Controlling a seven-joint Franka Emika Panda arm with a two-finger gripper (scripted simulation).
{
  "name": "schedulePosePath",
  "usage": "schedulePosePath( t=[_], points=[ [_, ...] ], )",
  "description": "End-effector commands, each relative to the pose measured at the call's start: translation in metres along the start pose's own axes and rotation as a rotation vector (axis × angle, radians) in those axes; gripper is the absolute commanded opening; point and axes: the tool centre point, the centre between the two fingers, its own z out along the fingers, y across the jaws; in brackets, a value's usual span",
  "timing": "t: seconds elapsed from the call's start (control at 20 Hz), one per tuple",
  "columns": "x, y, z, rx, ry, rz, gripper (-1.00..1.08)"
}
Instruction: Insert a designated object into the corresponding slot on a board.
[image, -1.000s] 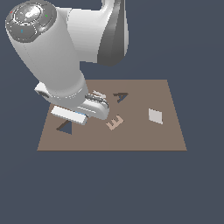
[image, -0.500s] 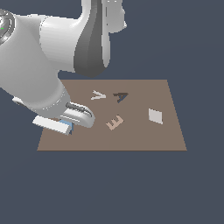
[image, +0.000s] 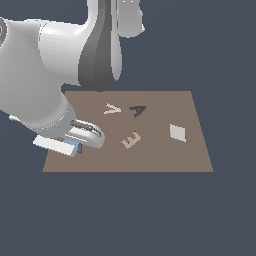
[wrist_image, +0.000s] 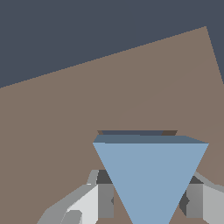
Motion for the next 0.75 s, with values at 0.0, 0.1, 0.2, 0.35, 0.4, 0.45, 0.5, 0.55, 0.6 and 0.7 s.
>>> schedulePosePath(
  t=[0.0, 0.1, 0.2, 0.35, 0.4, 0.45, 0.5, 0.55, 0.6, 0.7],
  points=[
    [0.0003, 0.0000, 0.0031, 0.000, 0.000, 0.000, -1.00],
    [0.0007, -0.0002, 0.0077, 0.000, 0.000, -0.001, -1.00],
    [0.0009, -0.0001, 0.0093, 0.000, 0.000, -0.001, -1.00],
    [0.0009, -0.0001, 0.0093, 0.000, 0.000, -0.001, 1.00],
    [0.0009, -0.0001, 0.0093, 0.000, 0.000, -0.001, 1.00],
    [0.0009, -0.0001, 0.0093, 0.000, 0.000, -0.001, 1.00],
    [0.0009, -0.0001, 0.0093, 0.000, 0.000, -0.001, 1.00],
    [0.0009, -0.0001, 0.0093, 0.000, 0.000, -0.001, 1.00],
    [0.0009, -0.0001, 0.0093, 0.000, 0.000, -0.001, 1.00],
    [0.0009, -0.0001, 0.0093, 0.000, 0.000, -0.001, 1.00]
  ],
)
